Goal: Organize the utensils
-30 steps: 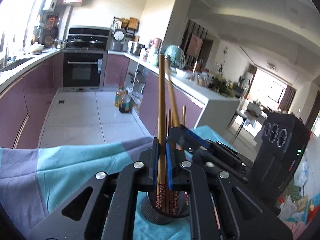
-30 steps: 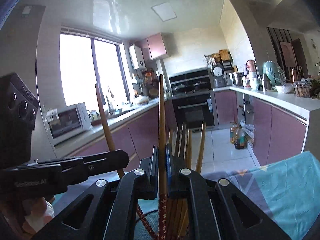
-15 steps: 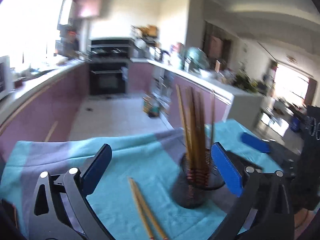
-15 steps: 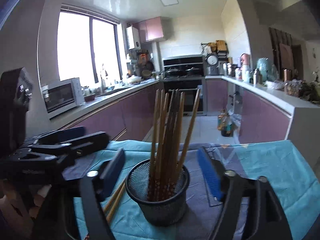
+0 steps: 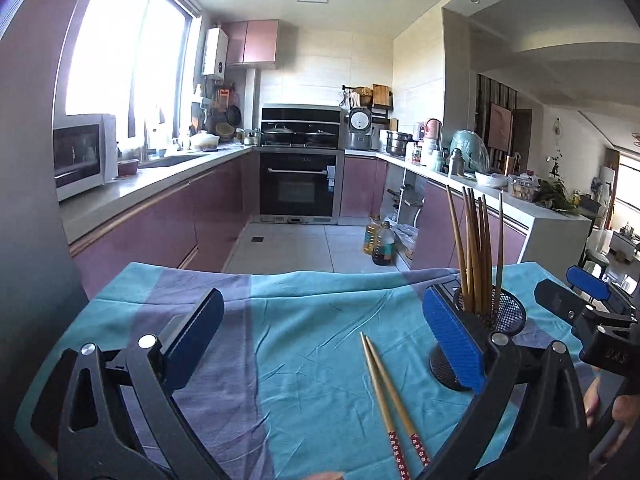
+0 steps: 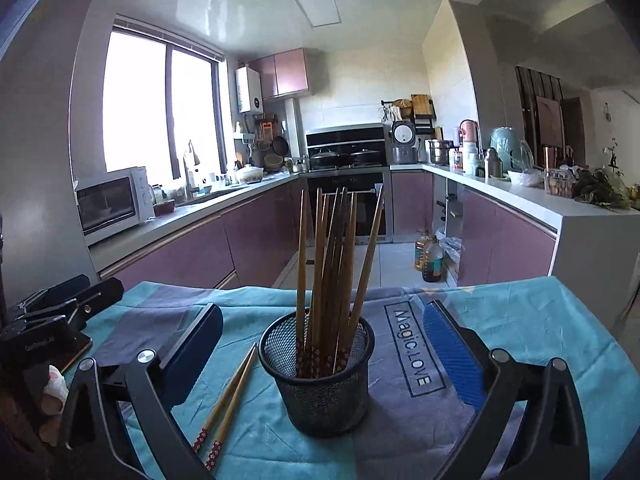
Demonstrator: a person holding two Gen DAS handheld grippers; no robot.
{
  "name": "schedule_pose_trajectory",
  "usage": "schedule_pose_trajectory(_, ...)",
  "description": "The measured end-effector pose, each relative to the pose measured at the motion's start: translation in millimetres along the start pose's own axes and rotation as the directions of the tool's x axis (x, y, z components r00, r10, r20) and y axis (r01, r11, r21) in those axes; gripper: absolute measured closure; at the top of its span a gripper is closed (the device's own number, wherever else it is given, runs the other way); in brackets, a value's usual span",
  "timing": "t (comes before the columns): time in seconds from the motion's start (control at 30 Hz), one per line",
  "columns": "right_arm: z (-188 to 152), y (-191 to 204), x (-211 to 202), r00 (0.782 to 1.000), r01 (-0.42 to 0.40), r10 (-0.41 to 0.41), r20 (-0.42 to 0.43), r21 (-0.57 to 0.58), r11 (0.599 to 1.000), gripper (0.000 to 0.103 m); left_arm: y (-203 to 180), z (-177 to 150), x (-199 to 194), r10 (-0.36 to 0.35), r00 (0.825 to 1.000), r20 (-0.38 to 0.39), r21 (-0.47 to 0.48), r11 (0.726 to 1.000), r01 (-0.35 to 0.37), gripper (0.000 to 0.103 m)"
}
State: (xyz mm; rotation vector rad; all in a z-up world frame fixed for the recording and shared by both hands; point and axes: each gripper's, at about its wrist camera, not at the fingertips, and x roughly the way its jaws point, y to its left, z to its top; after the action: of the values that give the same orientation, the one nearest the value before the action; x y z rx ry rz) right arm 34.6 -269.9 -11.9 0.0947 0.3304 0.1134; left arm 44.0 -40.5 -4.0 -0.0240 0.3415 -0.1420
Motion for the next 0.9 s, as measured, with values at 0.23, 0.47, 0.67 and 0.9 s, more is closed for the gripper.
schedule_pose_trajectory(0.23, 0, 10, -14, 0.999, -0.004, 0.005, 0.036, -0.023, 1.0, 0.006, -5, -10, -25, 0.022, 0.999, 0.035, 0.03, 0.999, -0.023, 0.005)
schedule_pose_trajectory(0.47, -1, 16, -20, 0.999, 0.007, -0.005, 0.048, -0.036, 0.999, 0.006, -4, -13, -32, 0.036, 0.999, 0.03, 0.017, 0.999, -0.036, 0.005)
schedule_pose_trajectory(0.67, -2, 18, -25, 0.998, -0.001, 0.003, 0.062, -0.033, 0.999, 0.006, -1, -12, -40, 0.05, 0.998, 0.043, 0.013, 0.999, -0.051, 0.005)
schedule_pose_trajectory(0.9, -2, 20, -25, 0.998, -0.022, 0.024, 0.055, -0.032, 0.999, 0.006, 0, -13, -47, 0.059, 0.997, 0.054, 0.008, 0.998, -0.06, 0.005)
